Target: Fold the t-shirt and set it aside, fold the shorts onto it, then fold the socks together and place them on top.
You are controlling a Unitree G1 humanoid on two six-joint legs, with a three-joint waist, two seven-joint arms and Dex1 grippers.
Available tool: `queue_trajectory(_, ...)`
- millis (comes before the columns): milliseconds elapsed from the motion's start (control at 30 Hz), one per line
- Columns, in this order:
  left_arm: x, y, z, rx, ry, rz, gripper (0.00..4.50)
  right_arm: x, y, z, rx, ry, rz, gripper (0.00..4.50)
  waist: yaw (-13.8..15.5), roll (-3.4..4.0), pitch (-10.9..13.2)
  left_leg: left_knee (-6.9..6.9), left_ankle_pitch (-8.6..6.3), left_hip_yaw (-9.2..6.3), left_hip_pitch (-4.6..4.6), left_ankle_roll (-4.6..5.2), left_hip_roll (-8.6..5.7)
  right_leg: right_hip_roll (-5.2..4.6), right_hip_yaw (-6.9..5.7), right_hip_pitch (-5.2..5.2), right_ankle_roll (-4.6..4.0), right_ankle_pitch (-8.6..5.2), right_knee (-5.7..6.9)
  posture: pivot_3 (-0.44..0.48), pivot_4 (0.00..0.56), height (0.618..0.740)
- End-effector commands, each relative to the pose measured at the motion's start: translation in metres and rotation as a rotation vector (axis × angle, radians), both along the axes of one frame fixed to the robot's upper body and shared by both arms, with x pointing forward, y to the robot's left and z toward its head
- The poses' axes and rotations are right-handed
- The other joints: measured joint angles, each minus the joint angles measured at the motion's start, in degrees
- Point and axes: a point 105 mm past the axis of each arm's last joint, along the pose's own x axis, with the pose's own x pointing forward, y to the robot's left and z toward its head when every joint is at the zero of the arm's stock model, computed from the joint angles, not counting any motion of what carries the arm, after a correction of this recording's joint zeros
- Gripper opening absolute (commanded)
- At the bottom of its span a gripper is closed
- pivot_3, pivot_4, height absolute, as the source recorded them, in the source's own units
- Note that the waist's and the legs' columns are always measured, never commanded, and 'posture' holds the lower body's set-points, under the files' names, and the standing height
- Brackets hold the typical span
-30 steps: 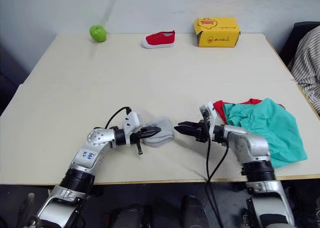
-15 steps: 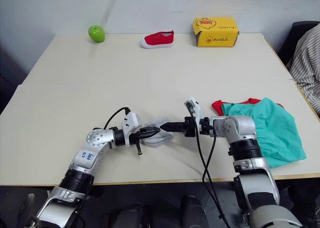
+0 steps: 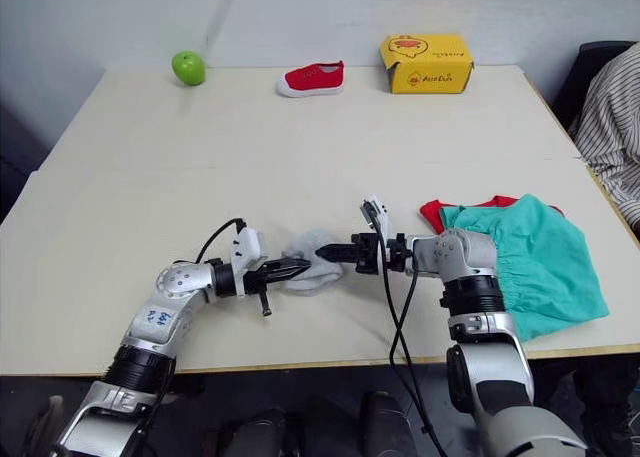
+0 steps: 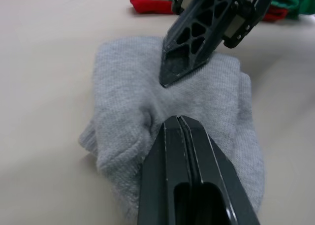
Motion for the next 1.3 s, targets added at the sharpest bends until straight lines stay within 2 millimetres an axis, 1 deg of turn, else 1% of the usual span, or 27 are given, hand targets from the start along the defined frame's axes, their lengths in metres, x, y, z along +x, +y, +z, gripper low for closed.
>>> queue_trajectory(33,-0.018,0.006,0.043,-0.135,-0.051,-0.086,0.57,-0.018,-0.021,0.032,0.044,-0.055,0.074,0.0,0.17,0.05,0.04,0.0,-0.01,-0.02,-0.12,0.01,0.0,0.01,-0.02,-0.08,0.0,0.0,-0.03,0.0,0.15,0.74)
queue_trajectory(100,-0.026,0.01,0.059,-0.162,-0.067,-0.115,1.16,-0.027,-0.041,0.054,0.052,-0.106,0.089,0.0,0.47,0.11,0.08,0.11,-0.03,-0.09,-0.51,0.06,-0.07,-0.01,-0.07,-0.41,0.0,0.0,-0.02,0.0,0.15,0.74)
queue_trajectory(133,-0.031,0.012,0.067,-0.173,-0.073,-0.128,1.52,-0.032,-0.053,0.066,0.046,-0.132,0.09,0.0,0.58,0.12,0.09,0.14,-0.02,-0.1,-0.72,0.1,-0.13,-0.03,-0.06,-0.6,0.03,0.02,-0.01,0.0,0.15,0.74)
queue_trajectory(167,-0.035,0.012,0.073,-0.182,-0.078,-0.136,1.83,-0.037,-0.063,0.074,0.034,-0.144,0.092,0.0,0.73,0.12,0.09,0.16,-0.02,-0.1,-0.77,0.12,-0.17,-0.06,-0.07,-0.64,0.04,0.02,-0.01,0.0,0.15,0.74)
queue_trajectory(200,-0.039,0.013,0.081,-0.199,-0.083,-0.144,2.24,-0.045,-0.08,0.083,0.004,-0.165,0.092,0.0,0.84,0.12,0.09,0.17,-0.04,-0.11,-0.77,0.15,-0.19,-0.06,-0.1,-0.62,0.05,0.03,-0.05,0.0,0.15,0.74)
queue_trajectory(233,-0.042,0.015,0.087,-0.214,-0.088,-0.147,2.4,-0.051,-0.097,0.089,-0.041,-0.177,0.083,0.0,0.99,0.12,0.1,0.17,-0.06,-0.12,-0.77,0.19,-0.22,-0.06,-0.1,-0.58,0.06,0.04,-0.08,0.0,0.15,0.74)
queue_trajectory(267,-0.046,0.016,0.092,-0.224,-0.092,-0.149,2.81,-0.054,-0.113,0.093,-0.097,-0.185,0.052,0.0,1.3,0.11,0.11,0.17,-0.06,-0.12,-0.77,0.21,-0.25,-0.08,-0.09,-0.57,0.09,0.05,-0.13,0.0,0.15,0.74)
queue_trajectory(300,-0.049,0.018,0.094,-0.231,-0.084,-0.148,3.05,-0.054,-0.13,0.098,-0.161,-0.208,0.006,0.0,1.54,0.09,0.12,0.17,-0.08,-0.13,-0.77,0.25,-0.26,-0.07,-0.09,-0.53,0.11,0.06,-0.19,0.0,0.15,0.74)
queue_trajectory(400,-0.057,0.023,0.096,-0.232,-0.057,-0.142,4.05,-0.053,-0.171,0.118,-0.258,-0.244,-0.113,0.0,1.57,0.08,0.14,0.16,-0.09,-0.1,-0.7,0.27,-0.22,0.01,-0.09,-0.39,0.16,0.09,-0.54,0.0,0.15,0.74)
queue_trajectory(433,-0.058,0.025,0.096,-0.239,-0.048,-0.136,4.35,-0.054,-0.188,0.117,-0.301,-0.242,-0.157,0.0,1.45,0.08,0.15,0.16,-0.09,-0.07,-0.63,0.26,-0.2,0.04,-0.07,-0.32,0.16,0.09,-0.69,0.0,0.15,0.74)
queue_trajectory(467,-0.06,0.026,0.096,-0.25,-0.037,-0.131,4.46,-0.055,-0.205,0.114,-0.355,-0.237,-0.191,0.0,1.4,0.07,0.16,0.16,-0.09,-0.05,-0.51,0.25,-0.15,0.08,-0.07,-0.19,0.16,0.09,-0.72,0.0,0.15,0.74)
queue_trajectory(533,-0.062,0.027,0.097,-0.266,-0.022,-0.121,4.46,-0.056,-0.244,0.102,-0.46,-0.204,-0.282,0.0,1.47,0.06,0.16,0.16,-0.09,-0.07,-0.46,0.22,-0.15,0.07,-0.07,-0.15,0.16,0.09,-0.7,0.0,0.15,0.74)
queue_trajectory(567,-0.064,0.027,0.096,-0.267,-0.01,-0.121,4.46,-0.055,-0.261,0.095,-0.492,-0.19,-0.324,0.0,1.47,0.05,0.17,0.16,-0.08,-0.07,-0.43,0.21,-0.14,0.07,-0.08,-0.11,0.16,0.09,-0.7,0.0,0.15,0.74)
queue_trajectory(600,-0.064,0.026,0.095,-0.262,-0.003,-0.122,4.46,-0.054,-0.274,0.088,-0.521,-0.178,-0.361,0.0,1.47,0.04,0.17,0.16,-0.07,-0.07,-0.42,0.2,-0.15,0.07,-0.07,-0.1,0.16,0.09,-0.7,0.0,0.15,0.74)
queue_trajectory(633,-0.065,0.026,0.095,-0.255,0.0,-0.127,4.46,-0.052,-0.283,0.081,-0.54,-0.169,-0.379,0.0,1.5,0.06,0.18,0.18,-0.07,-0.05,-0.4,0.2,-0.15,0.07,-0.06,-0.08,0.16,0.09,-0.69,0.0,0.15,0.74)
queue_trajectory(767,-0.067,0.025,0.093,-0.231,0.0,-0.145,4.46,-0.047,-0.296,0.058,-0.606,-0.138,-0.363,0.0,1.25,0.19,0.23,0.18,-0.02,0.06,-0.39,0.13,-0.16,0.12,-0.01,-0.13,0.18,0.1,-0.65,0.0,0.15,0.74)
queue_trajectory(867,-0.067,0.027,0.095,-0.213,-0.009,-0.141,4.46,-0.029,-0.311,0.041,-0.706,-0.179,-0.452,0.0,0.63,0.22,0.25,0.18,0.03,0.06,-0.37,0.05,-0.11,0.18,-0.02,-0.12,0.17,0.1,-0.65,0.0,0.15,0.74)
queue_trajectory(900,-0.067,0.028,0.097,-0.206,-0.012,-0.134,4.46,-0.022,-0.317,0.039,-0.741,-0.201,-0.505,0.0,0.5,0.22,0.25,0.18,0.04,0.05,-0.37,0.02,-0.1,0.2,-0.04,-0.11,0.17,0.1,-0.64,0.0,0.15,0.74)
queue_trajectory(933,-0.067,0.03,0.097,-0.203,-0.013,-0.127,4.46,-0.019,-0.32,0.039,-0.749,-0.201,-0.533,0.0,0.43,0.23,0.25,0.18,0.05,0.05,-0.37,0.01,-0.1,0.19,-0.03,-0.11,0.17,0.1,-0.63,0.0,0.15,0.74)
queue_trajectory(967,-0.068,0.032,0.097,-0.202,-0.011,-0.118,4.46,-0.02,-0.319,0.04,-0.734,-0.194,-0.524,0.0,0.41,0.28,0.28,0.18,0.06,0.04,-0.37,0.0,-0.1,0.19,-0.03,-0.11,0.17,0.09,-0.62,0.0,0.15,0.74)
queue_trajectory(1067,-0.07,0.037,0.095,-0.2,0.001,-0.093,4.5,-0.028,-0.318,0.049,-0.688,-0.187,-0.476,0.91,0.48,0.4,0.34,0.17,0.06,0.04,-0.38,0.0,-0.1,0.18,-0.01,-0.13,0.16,0.09,-0.62,0.0,0.15,0.74)
queue_trajectory(1100,-0.07,0.039,0.094,-0.196,0.005,-0.08,4.5,-0.028,-0.321,0.053,-0.713,-0.216,-0.478,1.26,0.49,0.4,0.34,0.17,0.06,0.02,-0.39,0.0,-0.1,0.18,-0.02,-0.12,0.16,0.09,-0.62,0.0,0.15,0.74)
queue_trajectory(1133,-0.069,0.041,0.092,-0.191,0.01,-0.065,4.5,-0.028,-0.328,0.054,-0.776,-0.253,-0.474,1.56,0.5,0.4,0.34,0.17,0.06,0.02,-0.39,0.0,-0.1,0.17,-0.02,-0.12,0.16,0.09,-0.64,0.0,0.15,0.74)
queue_trajectory(1167,-0.068,0.044,0.092,-0.184,0.007,-0.047,4.5,-0.031,-0.334,0.057,-0.846,-0.295,-0.443,1.96,0.52,0.4,0.35,0.17,0.05,0.02,-0.39,0.0,-0.1,0.17,-0.03,-0.11,0.16,0.09,-0.64,0.0,0.15,0.74)
queue_trajectory(1233,-0.068,0.051,0.092,-0.179,0.004,-0.014,4.5,-0.034,-0.341,0.067,-0.923,-0.385,-0.401,2.7,0.58,0.4,0.35,0.18,0.05,0.0,-0.39,0.01,-0.13,0.14,-0.04,-0.11,0.16,0.09,-0.64,0.0,0.15,0.74)
queue_trajectory(1267,-0.068,0.056,0.091,-0.168,0.002,0.001,4.5,-0.034,-0.344,0.076,-0.959,-0.445,-0.395,2.99,0.51,0.41,0.35,0.18,0.05,0.0,-0.39,0.0,-0.13,0.14,-0.04,-0.1,0.16,0.09,-0.64,0.0,0.15,0.74)
queue_trajectory(1300,-0.068,0.058,0.09,-0.16,0.002,0.01,4.5,-0.033,-0.346,0.081,-0.981,-0.485,-0.396,3.4,0.41,0.42,0.35,0.18,0.05,0.01,-0.39,0.0,-0.13,0.14,-0.03,-0.11,0.16,0.09,-0.63,0.0,0.15,0.74)
